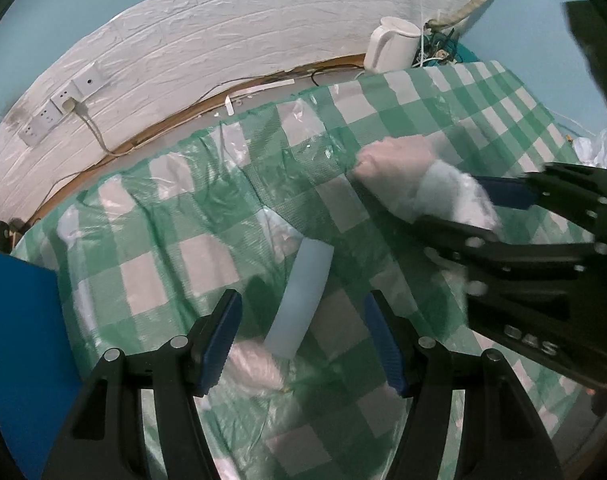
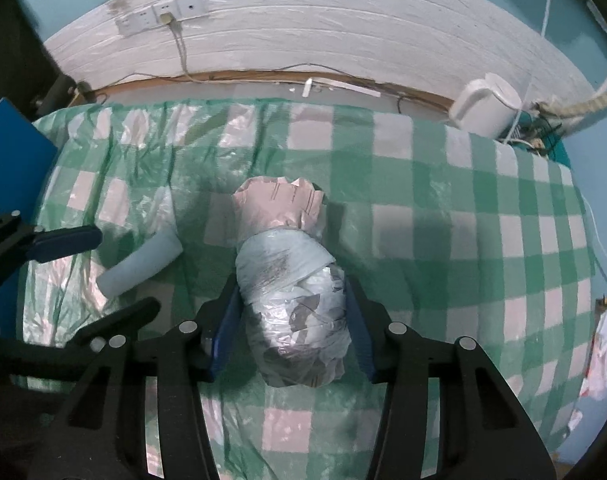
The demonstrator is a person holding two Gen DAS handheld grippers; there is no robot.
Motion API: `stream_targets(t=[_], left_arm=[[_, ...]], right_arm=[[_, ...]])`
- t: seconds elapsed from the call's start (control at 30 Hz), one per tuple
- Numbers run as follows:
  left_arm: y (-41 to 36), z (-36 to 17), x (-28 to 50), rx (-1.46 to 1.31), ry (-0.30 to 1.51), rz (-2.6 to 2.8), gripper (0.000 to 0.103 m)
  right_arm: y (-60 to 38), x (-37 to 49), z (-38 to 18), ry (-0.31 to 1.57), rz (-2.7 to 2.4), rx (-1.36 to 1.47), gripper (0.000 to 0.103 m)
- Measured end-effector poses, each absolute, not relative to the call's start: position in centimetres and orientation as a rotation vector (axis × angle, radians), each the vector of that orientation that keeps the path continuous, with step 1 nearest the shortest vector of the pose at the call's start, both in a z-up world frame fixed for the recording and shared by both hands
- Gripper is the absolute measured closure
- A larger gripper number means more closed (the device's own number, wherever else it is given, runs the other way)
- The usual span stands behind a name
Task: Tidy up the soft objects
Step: 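Grasp the silver-wrapped bundle with the pink top using the right tool, then grasp the white foam tube with the left tool while the right tool holds the bundle, then carry the silver bundle and white foam tube over the cardboard box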
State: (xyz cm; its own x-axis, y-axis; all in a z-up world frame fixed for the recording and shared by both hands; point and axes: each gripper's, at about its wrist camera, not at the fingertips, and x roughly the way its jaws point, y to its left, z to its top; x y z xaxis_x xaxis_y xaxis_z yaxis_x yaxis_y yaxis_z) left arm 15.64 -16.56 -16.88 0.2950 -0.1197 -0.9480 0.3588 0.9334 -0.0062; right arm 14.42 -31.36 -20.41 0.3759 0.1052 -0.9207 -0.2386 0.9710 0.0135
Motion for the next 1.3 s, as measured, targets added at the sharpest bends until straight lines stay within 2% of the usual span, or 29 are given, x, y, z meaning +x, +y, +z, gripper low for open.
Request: stream_targets(t=[0.13, 0.27, 0.3, 0.4, 1.3], left_arm=[[-16.5, -17.9, 16.1, 0.194, 1.258, -0.296, 0.040], [-16.8, -17.7, 15.9, 0.232, 1.226, -0.293, 0.077], [-16.8, -17.7, 15.9, 0.244, 1.223, -0.286, 0.082], [-16.6, -17.5, 15.7, 0.220, 1.229, -0.295, 0.089], [-12.2, -8.9, 9.2, 0.188, 1.119, -0.268, 0.091]], right_arm=[[-32.3, 14.0, -20.2, 1.171, 0.207, -0.108, 0.054], [-32.6, 13.5, -19.9, 1.169, 0.203, -0.096, 0.054], [-32.7, 13.3, -19.8, 1.169, 0.202, -0.092, 0.054], [-32.6, 13.0, -19.5, 1.164, 0.201, -0.086, 0.054], [-29.1, 7.3, -11.6, 1.100, 0.258, -0.078, 0.055]])
